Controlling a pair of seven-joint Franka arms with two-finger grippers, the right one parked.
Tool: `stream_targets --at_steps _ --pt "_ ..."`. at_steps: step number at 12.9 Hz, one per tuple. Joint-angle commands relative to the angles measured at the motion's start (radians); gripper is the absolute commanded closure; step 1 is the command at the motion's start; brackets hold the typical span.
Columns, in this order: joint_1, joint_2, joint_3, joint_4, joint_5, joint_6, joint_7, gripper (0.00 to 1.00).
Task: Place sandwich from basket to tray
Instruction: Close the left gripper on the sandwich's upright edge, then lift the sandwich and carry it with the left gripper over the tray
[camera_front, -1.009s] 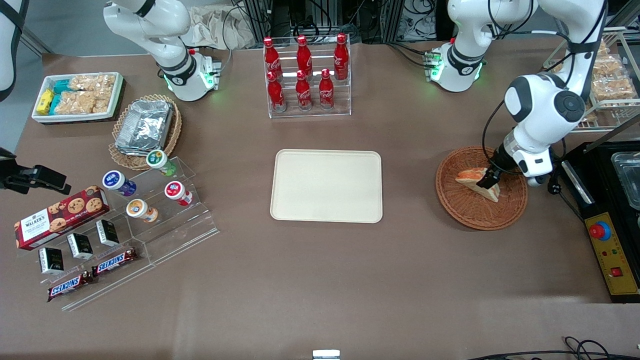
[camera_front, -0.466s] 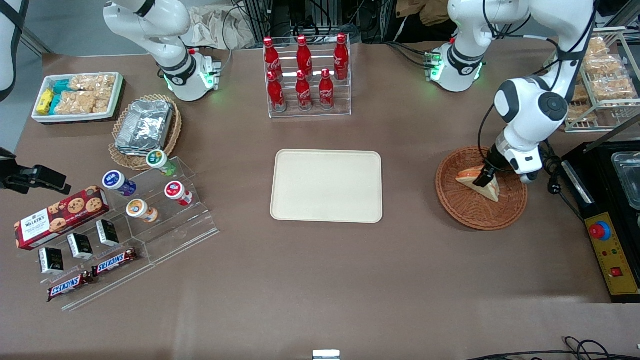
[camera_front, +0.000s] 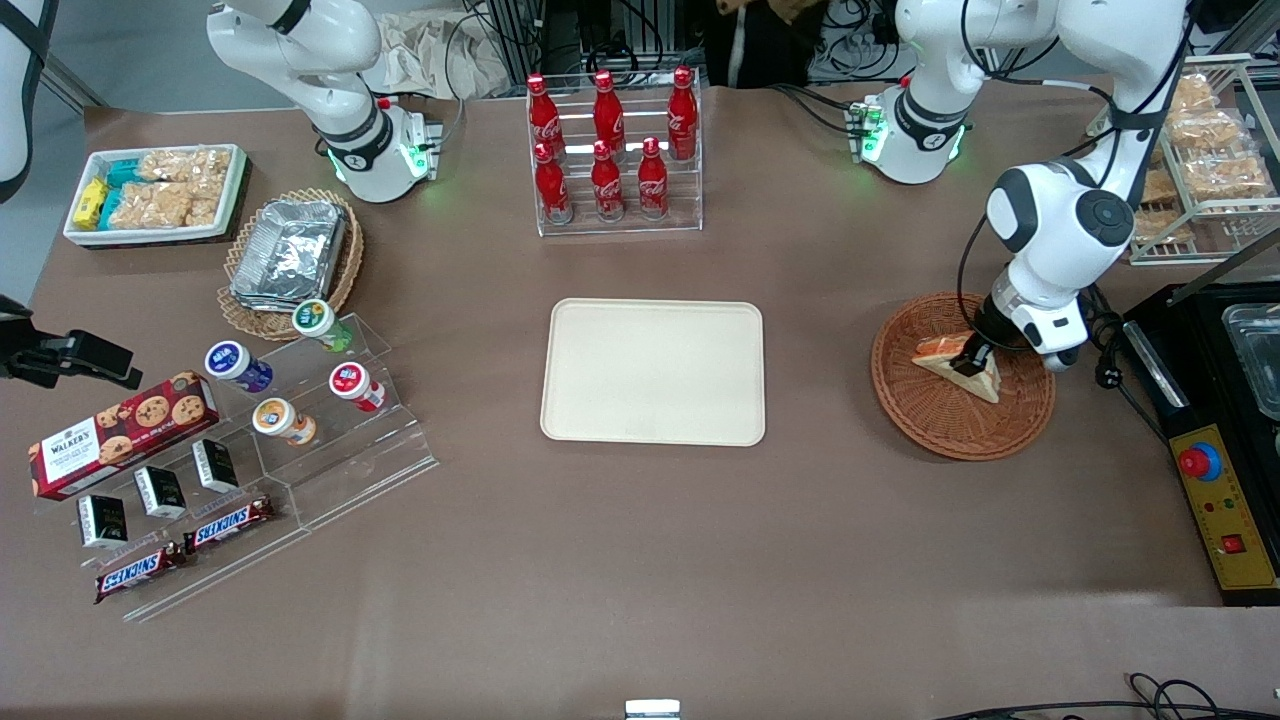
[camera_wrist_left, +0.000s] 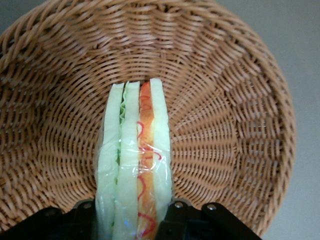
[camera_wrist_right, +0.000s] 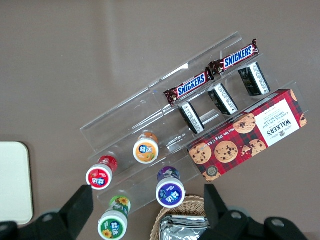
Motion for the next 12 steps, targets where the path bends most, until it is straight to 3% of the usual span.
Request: stream_targets --at_steps 1,5,9,12 --pt "0.003 -0.060 -0.010 0.039 -0.015 -0.098 -0.005 1.00" --pt "0.003 -0.174 -0.008 0.204 0.017 -0.444 0.063 1.00" --pt "0.003 -0.185 -0.010 0.564 0.126 -0.936 0.172 1.00" --pt "0.001 -0.191 -0.069 0.715 0.144 -1.093 0.236 1.00"
